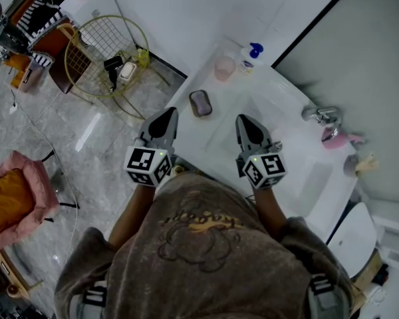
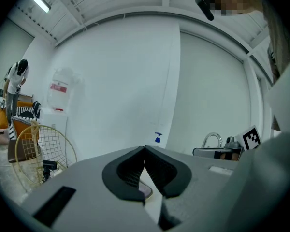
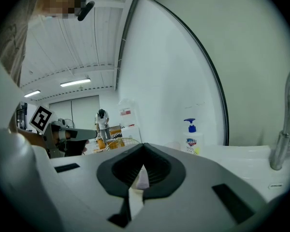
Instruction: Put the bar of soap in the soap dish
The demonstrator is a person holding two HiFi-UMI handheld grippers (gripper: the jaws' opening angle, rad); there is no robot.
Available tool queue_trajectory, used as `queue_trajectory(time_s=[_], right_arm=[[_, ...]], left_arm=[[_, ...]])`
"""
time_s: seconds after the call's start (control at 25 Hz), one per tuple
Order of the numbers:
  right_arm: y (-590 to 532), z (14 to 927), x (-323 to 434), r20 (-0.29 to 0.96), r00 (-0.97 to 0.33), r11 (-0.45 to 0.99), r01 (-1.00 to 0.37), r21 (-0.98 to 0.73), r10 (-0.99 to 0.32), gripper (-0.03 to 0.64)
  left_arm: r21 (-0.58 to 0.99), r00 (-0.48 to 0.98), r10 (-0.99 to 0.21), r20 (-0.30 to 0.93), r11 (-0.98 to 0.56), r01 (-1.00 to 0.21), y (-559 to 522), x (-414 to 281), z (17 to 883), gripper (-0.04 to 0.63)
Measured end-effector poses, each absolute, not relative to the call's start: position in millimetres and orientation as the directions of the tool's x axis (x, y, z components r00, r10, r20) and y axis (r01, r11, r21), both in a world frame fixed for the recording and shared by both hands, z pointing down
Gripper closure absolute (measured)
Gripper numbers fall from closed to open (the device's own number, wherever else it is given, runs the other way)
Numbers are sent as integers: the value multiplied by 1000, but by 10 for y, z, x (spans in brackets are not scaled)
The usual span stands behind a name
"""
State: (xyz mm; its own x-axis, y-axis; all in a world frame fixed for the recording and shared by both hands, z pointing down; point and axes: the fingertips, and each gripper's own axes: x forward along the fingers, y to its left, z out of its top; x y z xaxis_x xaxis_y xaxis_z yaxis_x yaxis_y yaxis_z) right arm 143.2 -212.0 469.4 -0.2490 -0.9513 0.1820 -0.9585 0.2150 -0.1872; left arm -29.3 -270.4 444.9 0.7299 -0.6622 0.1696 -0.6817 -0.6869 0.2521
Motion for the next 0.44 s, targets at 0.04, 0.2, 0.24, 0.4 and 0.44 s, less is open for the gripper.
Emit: queue_trajectory(time_s=[0.04,0.2,0.24,0.4,0.44], right_arm=[[-2124,4697,1438,183,-249,216,-959,-186,-951,618],[-2137,4728,1446,189,-258,221,-956,-195,-948,618],[-2144,4740,1450,192,-258,221,-956,-193,-947,618],[-2186,4769,1474,199,-257,221,-957,-186,-946,618],[-2197,4770,1479,199,-256,220,-957,-186,-946,618]], left_arm=[[252,730,-662,172,-687,-682,-2705,-294,4451,591],[246,729,-661,179,-687,-683,-2713,-287,4481,591],[245,728,-661,180,-687,-684,-2719,-283,4486,591],[245,724,-667,175,-683,-688,-2749,-279,4473,591],[245,723,-669,173,-682,-689,-2755,-279,4467,591]])
